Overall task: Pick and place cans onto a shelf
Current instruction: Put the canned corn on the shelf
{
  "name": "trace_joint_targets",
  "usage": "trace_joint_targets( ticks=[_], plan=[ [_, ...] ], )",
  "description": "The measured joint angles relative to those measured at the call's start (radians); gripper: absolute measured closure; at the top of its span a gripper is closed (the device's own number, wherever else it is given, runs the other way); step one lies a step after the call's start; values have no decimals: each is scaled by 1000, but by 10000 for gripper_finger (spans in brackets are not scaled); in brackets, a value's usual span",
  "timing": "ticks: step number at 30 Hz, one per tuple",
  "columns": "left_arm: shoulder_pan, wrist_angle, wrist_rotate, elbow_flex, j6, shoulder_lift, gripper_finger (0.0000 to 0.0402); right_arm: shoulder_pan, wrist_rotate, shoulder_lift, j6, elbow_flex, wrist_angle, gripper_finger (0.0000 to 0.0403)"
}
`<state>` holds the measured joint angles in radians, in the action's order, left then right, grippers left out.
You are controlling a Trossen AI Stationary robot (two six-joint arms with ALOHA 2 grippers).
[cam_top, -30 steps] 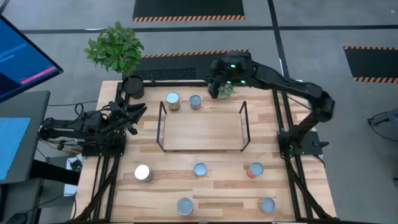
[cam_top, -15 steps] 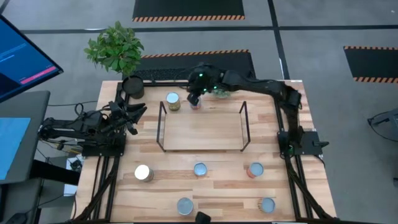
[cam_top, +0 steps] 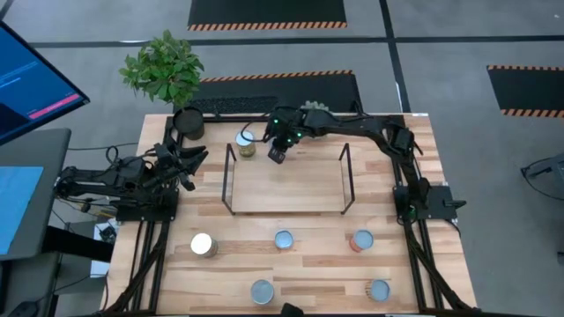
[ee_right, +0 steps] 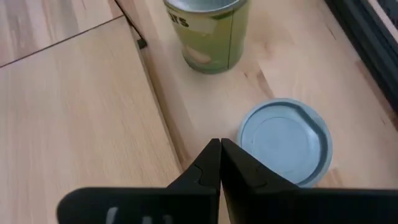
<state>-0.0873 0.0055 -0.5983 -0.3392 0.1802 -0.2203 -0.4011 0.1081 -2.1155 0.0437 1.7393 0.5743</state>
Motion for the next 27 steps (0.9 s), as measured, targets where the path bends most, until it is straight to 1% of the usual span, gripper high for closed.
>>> trace_joint_targets(
  ticks=[3,6,13,17,21,27],
  plan=[
    [0,-6,0,0,0,0,308,-7,48,0,-56,0,4,360],
    [0,-29,0,0,0,0,308,-12,77,0,-100,0,2,338],
    [0,-48,0,0,0,0,308,-21,74,0,-103,0,2,266],
    [0,-48,0,0,0,0,308,-28,74,0,-105,0,2,241],
    [0,-48,0,0,0,0,308,-29,74,0,-131,-8,6,231],
    [0,-57,0,0,0,0,308,-34,74,0,-153,-8,4,234]
  ],
)
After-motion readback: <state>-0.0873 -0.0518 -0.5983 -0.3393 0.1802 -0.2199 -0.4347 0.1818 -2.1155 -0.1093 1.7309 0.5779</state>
